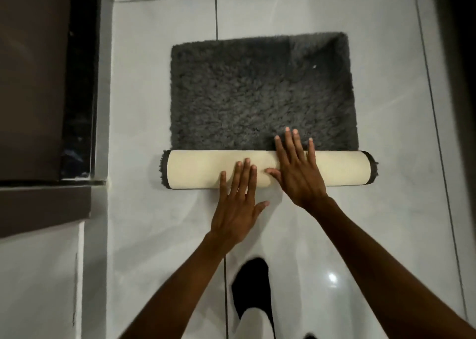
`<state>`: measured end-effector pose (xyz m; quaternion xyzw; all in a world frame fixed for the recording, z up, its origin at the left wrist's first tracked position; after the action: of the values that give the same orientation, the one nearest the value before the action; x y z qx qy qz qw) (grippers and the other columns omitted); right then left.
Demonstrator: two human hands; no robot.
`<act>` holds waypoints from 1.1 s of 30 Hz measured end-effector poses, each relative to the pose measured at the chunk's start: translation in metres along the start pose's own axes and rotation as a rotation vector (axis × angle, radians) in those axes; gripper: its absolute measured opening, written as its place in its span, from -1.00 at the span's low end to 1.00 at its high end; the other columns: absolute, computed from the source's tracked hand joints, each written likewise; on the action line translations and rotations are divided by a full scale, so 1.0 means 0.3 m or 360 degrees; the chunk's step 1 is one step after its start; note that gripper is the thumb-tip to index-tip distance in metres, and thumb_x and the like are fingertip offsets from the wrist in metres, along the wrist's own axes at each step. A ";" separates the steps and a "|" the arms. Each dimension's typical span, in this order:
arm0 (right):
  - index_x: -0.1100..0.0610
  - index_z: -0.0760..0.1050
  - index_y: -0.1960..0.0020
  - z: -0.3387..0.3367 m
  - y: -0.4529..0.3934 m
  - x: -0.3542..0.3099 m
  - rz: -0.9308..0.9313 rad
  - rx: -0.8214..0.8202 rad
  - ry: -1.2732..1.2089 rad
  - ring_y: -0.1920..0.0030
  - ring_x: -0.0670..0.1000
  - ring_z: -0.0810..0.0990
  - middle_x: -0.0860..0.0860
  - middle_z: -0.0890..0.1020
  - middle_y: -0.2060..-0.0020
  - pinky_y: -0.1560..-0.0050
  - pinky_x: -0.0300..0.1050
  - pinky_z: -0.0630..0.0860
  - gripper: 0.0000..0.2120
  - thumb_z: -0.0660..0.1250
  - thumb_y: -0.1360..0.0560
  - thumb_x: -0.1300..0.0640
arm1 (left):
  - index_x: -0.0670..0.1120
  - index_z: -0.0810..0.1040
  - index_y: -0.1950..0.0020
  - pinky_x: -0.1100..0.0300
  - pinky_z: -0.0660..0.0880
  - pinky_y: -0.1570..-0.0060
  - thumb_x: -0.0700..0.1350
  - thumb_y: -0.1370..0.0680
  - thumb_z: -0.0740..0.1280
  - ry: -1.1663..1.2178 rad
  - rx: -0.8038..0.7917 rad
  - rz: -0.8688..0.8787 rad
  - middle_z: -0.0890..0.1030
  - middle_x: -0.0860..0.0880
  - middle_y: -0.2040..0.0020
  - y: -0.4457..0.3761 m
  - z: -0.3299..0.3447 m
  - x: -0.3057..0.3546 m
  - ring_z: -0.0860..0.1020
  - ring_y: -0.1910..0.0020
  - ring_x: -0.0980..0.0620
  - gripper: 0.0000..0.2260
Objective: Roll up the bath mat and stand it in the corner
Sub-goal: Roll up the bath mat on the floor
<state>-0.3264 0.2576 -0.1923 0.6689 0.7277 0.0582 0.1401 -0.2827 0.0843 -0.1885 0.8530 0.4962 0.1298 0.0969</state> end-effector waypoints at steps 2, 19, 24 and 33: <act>0.18 0.06 -0.64 -0.064 -0.058 0.005 0.0097 0.0146 -0.0101 -0.65 0.25 0.01 0.26 0.06 -0.64 -0.60 0.32 0.00 -0.33 -0.06 -0.68 -0.23 | -0.22 -0.01 -0.67 -0.33 0.03 -0.59 0.36 -0.63 -0.05 0.0008 0.0001 -0.0016 -0.01 -0.25 -0.69 -0.120 -0.051 -0.045 -0.03 -0.68 -0.22 -0.18; 0.16 -0.06 -0.66 -0.182 -0.456 0.093 0.0108 0.0055 -0.0154 -0.66 0.18 -0.09 0.16 -0.03 -0.66 -0.60 0.35 -0.03 -0.18 -0.10 -0.63 -0.39 | -0.25 0.02 -0.66 -0.28 0.12 -0.60 0.11 -0.72 -0.09 -0.0061 0.0204 0.0149 0.04 -0.24 -0.69 -0.650 -0.287 -0.244 0.03 -0.67 -0.22 -0.39; 0.14 -0.03 -0.66 -0.278 -0.713 0.173 0.0065 0.0057 -0.0183 -0.66 0.18 -0.05 0.15 0.02 -0.66 -0.60 0.32 -0.01 -0.19 -0.22 -0.62 -0.39 | -0.25 -0.04 -0.67 -0.31 0.10 -0.59 0.15 -0.71 0.05 -0.0214 0.0211 0.0158 -0.06 -0.27 -0.69 -0.679 -0.288 -0.250 -0.07 -0.68 -0.25 -0.32; 0.01 0.39 -0.47 -0.374 -1.173 0.313 0.0090 -0.0327 -0.0417 -0.38 0.19 0.47 0.14 0.53 -0.39 -0.40 0.27 0.33 -0.34 -0.14 -0.63 -0.34 | -0.23 0.10 -0.65 -0.36 0.19 -0.53 0.41 -0.57 0.09 -0.0360 0.0328 0.0164 0.13 -0.24 -0.67 -1.117 -0.459 -0.380 0.11 -0.66 -0.23 -0.11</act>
<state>-0.7010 0.3274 -0.1926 0.6732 0.6743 0.0485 0.2997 -0.6558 0.1537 -0.1709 0.8920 0.4482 -0.0139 0.0575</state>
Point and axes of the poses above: each hand's wrist, its own y-axis away from the middle knuckle, its own z-axis out of the palm, x = y × z, the point moved 5 cm from there along -y, towards the middle knuckle
